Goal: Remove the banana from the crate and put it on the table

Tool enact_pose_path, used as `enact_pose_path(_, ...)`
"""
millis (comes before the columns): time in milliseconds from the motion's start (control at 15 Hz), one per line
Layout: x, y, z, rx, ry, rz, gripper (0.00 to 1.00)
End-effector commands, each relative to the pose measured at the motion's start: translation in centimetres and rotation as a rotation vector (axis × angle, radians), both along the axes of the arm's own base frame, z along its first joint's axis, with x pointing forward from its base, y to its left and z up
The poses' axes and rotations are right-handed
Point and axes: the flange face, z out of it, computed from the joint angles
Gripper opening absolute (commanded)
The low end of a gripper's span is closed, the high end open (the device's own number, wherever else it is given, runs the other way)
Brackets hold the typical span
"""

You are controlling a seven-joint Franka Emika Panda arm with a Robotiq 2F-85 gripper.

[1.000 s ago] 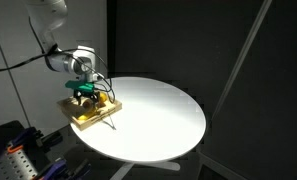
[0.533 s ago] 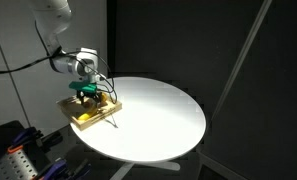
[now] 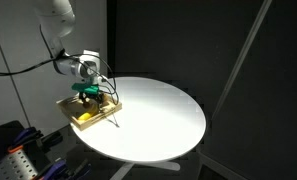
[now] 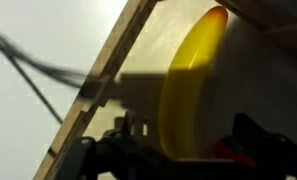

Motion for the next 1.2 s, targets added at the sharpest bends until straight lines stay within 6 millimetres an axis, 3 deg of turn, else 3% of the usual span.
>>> enact_pose_path(0, 0.9, -0.4, -0.4, -0.022, 0.002, 0.007, 1.0)
enact_pose_path(1133, 1.0, -0.5, -2.3, -0.048, 0.016, 0.015, 1.0)
